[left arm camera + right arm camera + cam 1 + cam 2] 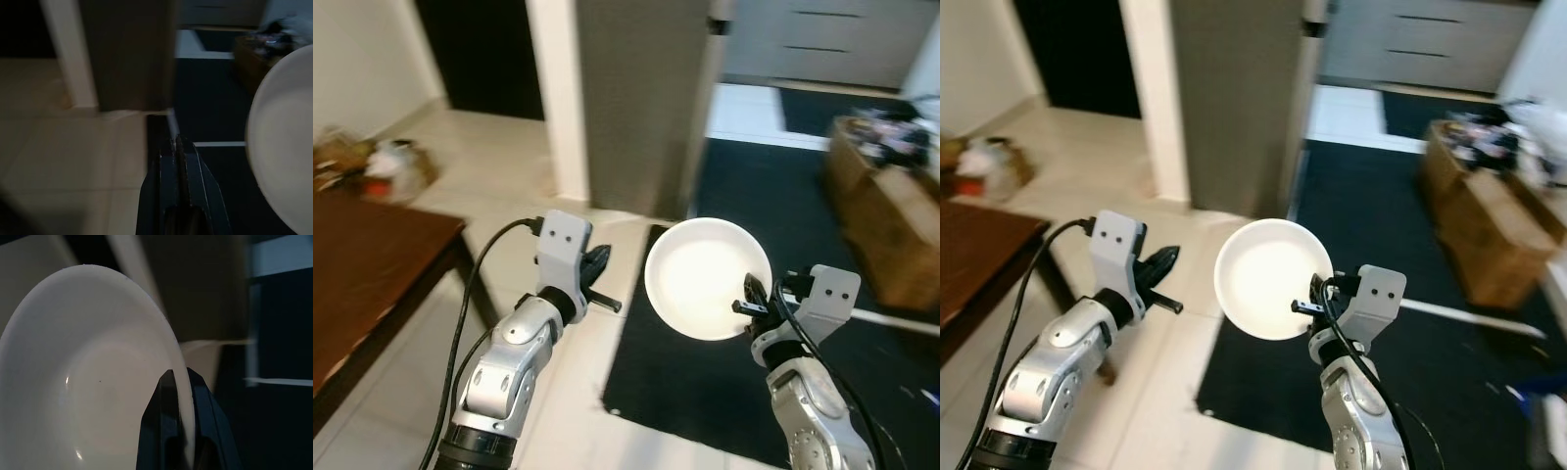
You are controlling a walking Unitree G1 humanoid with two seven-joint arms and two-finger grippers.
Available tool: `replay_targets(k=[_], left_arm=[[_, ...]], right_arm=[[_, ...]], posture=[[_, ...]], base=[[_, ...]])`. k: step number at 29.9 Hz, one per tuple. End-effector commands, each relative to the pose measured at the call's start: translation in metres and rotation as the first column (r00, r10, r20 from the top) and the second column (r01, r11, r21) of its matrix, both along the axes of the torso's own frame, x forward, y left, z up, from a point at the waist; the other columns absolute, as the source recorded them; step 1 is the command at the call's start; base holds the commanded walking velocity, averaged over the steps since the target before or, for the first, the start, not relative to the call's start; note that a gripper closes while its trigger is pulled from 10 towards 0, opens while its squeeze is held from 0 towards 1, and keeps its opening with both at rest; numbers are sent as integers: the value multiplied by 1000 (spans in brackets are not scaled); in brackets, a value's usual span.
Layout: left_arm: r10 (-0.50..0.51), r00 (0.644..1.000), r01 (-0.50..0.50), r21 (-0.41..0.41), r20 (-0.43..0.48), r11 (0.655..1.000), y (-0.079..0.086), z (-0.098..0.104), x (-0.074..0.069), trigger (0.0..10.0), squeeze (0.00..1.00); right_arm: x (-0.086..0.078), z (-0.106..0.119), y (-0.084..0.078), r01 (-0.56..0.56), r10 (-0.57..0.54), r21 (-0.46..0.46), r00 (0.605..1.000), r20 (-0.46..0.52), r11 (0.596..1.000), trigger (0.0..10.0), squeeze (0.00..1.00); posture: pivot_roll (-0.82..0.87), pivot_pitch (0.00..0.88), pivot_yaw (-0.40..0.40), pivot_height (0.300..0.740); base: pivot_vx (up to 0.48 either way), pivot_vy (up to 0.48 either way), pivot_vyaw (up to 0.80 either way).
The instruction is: Setting the table
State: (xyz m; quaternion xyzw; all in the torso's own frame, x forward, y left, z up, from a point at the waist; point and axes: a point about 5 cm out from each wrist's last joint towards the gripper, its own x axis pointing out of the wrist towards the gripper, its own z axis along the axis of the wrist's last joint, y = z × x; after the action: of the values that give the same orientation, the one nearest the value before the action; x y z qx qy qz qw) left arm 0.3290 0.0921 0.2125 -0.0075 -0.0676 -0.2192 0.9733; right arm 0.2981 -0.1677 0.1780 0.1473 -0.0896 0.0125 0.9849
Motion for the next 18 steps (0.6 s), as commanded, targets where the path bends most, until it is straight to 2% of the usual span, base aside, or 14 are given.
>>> replay_targets(k=[1,18], left_arm=[[5,1000,-4,15,-14,1000,-1,-2,0,10000,0],[27,999,-26,35,-29,999,1,-3,1,10000,0]], right_arm=[[-3,-2,-4,12,-12,7,1000,-4,1000,10000,0],[-4,-3,-4,13,-13,7,1000,-8,1000,10000,0]], posture=[[71,102,75,740],[73,106,81,740]], base=[[0,0,781],[0,0,782]])
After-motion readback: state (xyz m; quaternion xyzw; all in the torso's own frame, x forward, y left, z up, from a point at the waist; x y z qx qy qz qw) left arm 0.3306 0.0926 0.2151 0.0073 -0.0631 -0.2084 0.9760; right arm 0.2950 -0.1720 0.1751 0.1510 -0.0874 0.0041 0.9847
